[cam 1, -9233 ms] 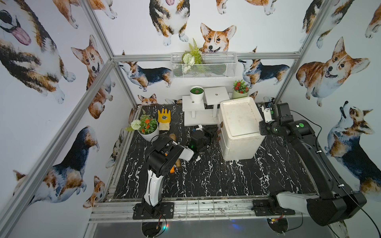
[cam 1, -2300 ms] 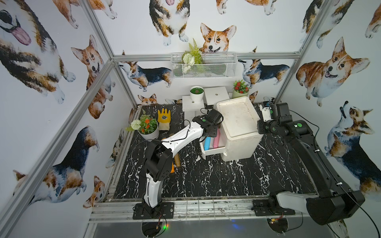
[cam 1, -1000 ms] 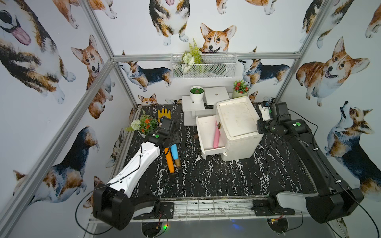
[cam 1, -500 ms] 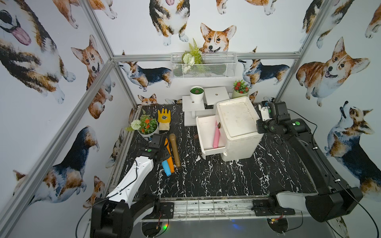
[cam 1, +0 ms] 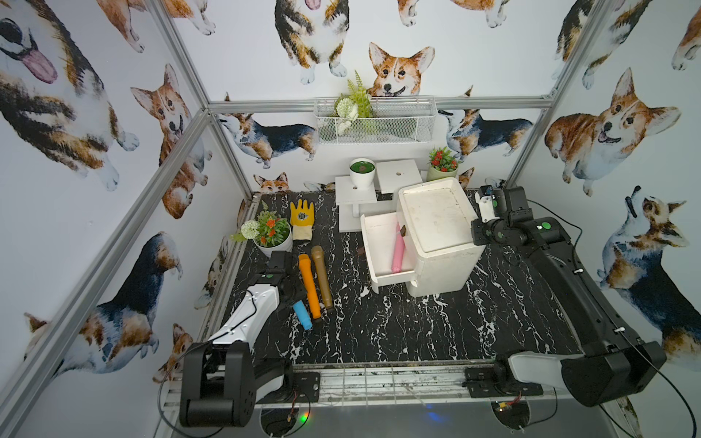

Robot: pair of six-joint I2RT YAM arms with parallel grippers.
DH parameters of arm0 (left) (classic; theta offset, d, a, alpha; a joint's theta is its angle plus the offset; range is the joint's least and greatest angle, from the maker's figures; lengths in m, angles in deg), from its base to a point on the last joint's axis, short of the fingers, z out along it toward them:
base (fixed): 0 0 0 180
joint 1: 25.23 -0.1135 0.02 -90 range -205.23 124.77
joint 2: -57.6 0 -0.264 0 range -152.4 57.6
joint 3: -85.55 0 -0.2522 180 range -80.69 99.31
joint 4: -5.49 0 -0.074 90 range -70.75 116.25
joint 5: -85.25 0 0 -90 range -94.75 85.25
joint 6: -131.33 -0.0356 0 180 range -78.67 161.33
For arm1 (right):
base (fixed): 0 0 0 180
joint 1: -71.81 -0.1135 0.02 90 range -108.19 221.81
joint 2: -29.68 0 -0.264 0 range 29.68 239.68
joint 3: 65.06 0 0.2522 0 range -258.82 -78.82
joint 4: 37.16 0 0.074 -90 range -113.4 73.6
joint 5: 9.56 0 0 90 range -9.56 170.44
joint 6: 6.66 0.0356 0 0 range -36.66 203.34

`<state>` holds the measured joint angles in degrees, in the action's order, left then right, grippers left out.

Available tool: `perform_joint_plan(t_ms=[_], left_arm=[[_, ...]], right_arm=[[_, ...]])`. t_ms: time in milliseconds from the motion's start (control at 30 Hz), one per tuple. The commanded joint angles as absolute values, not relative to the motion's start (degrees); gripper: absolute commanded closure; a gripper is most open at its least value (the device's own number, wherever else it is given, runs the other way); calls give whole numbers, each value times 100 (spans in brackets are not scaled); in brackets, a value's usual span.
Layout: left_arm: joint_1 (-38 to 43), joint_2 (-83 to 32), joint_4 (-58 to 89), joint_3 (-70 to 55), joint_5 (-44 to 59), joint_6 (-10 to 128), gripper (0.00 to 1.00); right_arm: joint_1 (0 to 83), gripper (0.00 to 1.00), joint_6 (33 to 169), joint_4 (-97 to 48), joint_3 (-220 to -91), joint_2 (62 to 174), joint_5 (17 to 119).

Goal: Take the microphone out of the drawer
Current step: Place the microphone at the center of the board.

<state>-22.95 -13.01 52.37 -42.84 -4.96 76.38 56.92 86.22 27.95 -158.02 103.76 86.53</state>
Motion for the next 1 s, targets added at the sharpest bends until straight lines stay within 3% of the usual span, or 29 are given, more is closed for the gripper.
perform_joint_plan(t_ms=[0,433,967], left_arm=[[-2330,-1417,5055,-4272,-437,7471,60],[-2330,-1774,4986,-4276,-471,7447,56],[-2330,-1404,5349,-4070,-590,7368,48]], right_arm=[[5674,76,8589,3689,-15705,10524,8576],[5678,76,8580,3681,-15702,10500,8609],[5670,76,8580,3681,-15678,10441,8616]])
